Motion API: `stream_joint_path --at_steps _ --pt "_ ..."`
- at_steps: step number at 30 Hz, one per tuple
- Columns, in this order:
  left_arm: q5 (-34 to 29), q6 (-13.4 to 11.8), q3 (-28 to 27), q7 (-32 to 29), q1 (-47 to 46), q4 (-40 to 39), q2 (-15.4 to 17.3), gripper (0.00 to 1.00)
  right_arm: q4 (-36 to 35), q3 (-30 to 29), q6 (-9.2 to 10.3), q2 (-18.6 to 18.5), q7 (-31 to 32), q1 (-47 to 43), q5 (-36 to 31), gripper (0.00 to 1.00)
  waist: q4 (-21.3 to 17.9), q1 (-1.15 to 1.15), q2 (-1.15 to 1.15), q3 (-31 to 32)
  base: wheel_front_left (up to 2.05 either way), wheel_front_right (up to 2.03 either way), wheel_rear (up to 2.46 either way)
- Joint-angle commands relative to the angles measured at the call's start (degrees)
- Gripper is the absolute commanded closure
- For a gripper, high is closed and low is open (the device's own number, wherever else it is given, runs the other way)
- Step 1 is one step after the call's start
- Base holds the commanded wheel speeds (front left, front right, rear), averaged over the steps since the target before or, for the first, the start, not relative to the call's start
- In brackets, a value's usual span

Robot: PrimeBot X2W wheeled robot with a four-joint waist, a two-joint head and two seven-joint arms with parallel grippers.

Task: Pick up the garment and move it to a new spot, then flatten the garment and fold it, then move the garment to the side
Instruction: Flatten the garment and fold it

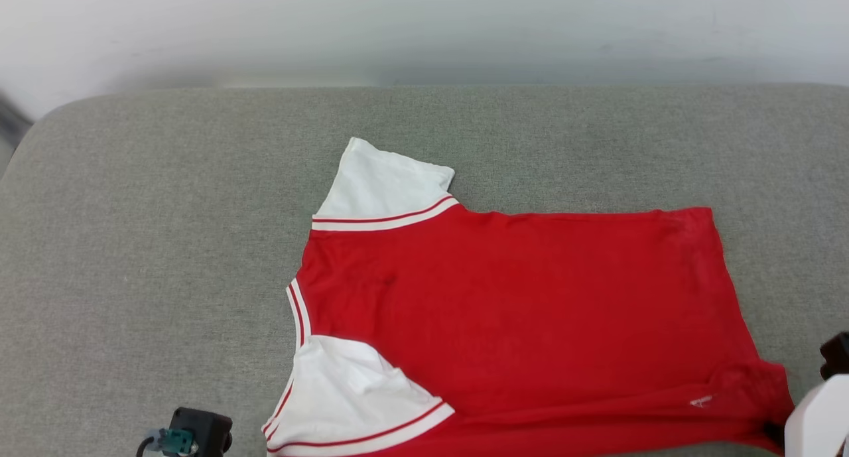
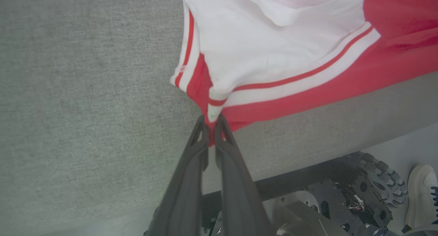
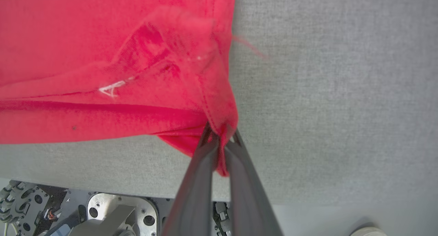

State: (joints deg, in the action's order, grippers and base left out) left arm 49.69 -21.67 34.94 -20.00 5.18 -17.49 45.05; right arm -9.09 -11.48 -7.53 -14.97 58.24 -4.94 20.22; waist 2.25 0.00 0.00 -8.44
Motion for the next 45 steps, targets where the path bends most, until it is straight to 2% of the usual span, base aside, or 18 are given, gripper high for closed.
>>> stream_joint_path --at_steps 1,5,10,11,12,13,14,19,25,27,28,33,40,42,45 --pt "-0.1 -0.5 0.1 -0.2 0.9 0.0 0.8 1.00 -1.1 -0.7 0.08 -0.3 0.9 -1.6 0.5 1.00 0.0 0.00 0.00 0.0 0.00 0.00 0.00" --pt "0.0 0.2 1.5 -0.5 1.6 1.0 -0.2 1.00 -2.8 -1.4 0.07 0.3 2.7 -4.0 0.6 1.00 -0.1 0.00 0.00 -0.5 0.00 0.00 0.00" --pt "0.2 1.8 2.7 0.1 -0.1 4.1 -2.7 1.00 -0.8 -0.8 0.07 0.8 2.0 -3.5 0.1 1.00 -0.1 0.00 0.00 -1.0 0.00 0.00 0.00" --pt "0.0 2.1 2.9 0.2 -0.5 4.9 -3.0 0.93 -0.2 -0.4 0.07 0.6 1.9 -3.0 0.0 1.00 -0.1 0.00 0.00 -1.1 0.00 0.00 0.00" --pt "-0.2 2.4 3.0 0.4 -1.0 5.8 -3.3 0.16 0.5 -0.1 0.06 0.6 1.6 -2.4 -0.2 1.00 -0.1 0.00 0.00 -1.1 0.00 0.00 0.00" --pt "-0.7 2.4 3.0 0.7 -1.4 6.6 -3.5 0.00 1.1 0.1 0.06 0.6 1.0 -1.6 -0.3 0.53 -0.1 0.00 0.00 -1.2 0.00 0.00 0.00" --pt "-1.0 2.6 3.1 0.9 -1.8 7.4 -3.6 0.00 1.9 0.2 0.06 0.6 0.6 -1.1 -0.5 0.00 -0.1 0.00 0.00 -1.2 0.00 0.00 0.00" --pt "-2.6 3.4 2.1 4.5 -4.1 9.3 -4.9 0.00 4.4 1.7 0.06 -0.4 -1.6 0.2 -1.1 0.00 0.2 0.00 0.00 -0.3 0.00 0.00 0.00" --pt "-5.2 4.2 -1.4 14.8 -6.2 10.3 -6.6 0.00 3.6 1.3 0.05 -0.1 -8.3 1.8 -0.5 0.00 -0.1 0.00 0.00 1.7 0.00 0.00 0.00" --pt "-6.5 4.4 -2.6 18.9 -6.9 10.4 -6.9 0.00 2.6 1.0 0.05 0.1 -11.9 2.9 -0.3 0.00 -0.4 0.00 0.00 2.3 0.00 0.00 0.00" --pt "-8.0 4.6 -4.3 24.6 -7.4 10.6 -7.4 0.00 1.2 1.9 0.05 -0.2 -18.0 3.7 0.3 0.00 -0.9 0.00 0.00 3.1 0.00 0.00 0.00" --pt "-10.4 5.0 -6.3 32.4 -8.0 10.3 -9.0 0.00 -0.5 3.5 0.05 0.0 -29.7 4.4 1.7 0.00 -1.5 0.00 0.00 3.9 0.00 0.00 0.00" --pt "-14.8 6.0 -11.1 35.2 -8.1 8.5 -13.2 0.00 -1.3 5.1 0.05 1.5 -44.9 4.3 2.1 0.00 -2.3 0.00 0.00 3.3 0.00 0.00 0.00" --pt "-15.4 6.1 -12.0 35.2 -8.1 8.3 -13.8 0.00 -1.3 5.2 0.05 1.9 -46.4 4.3 1.9 0.00 -2.5 0.00 0.00 3.0 0.00 0.00 0.00" --pt "-16.9 7.8 -14.0 35.3 -8.6 7.9 -15.3 0.00 -1.1 5.8 0.05 2.7 -49.6 4.9 1.2 0.00 -3.3 0.00 0.00 1.8 0.00 0.00 0.00"
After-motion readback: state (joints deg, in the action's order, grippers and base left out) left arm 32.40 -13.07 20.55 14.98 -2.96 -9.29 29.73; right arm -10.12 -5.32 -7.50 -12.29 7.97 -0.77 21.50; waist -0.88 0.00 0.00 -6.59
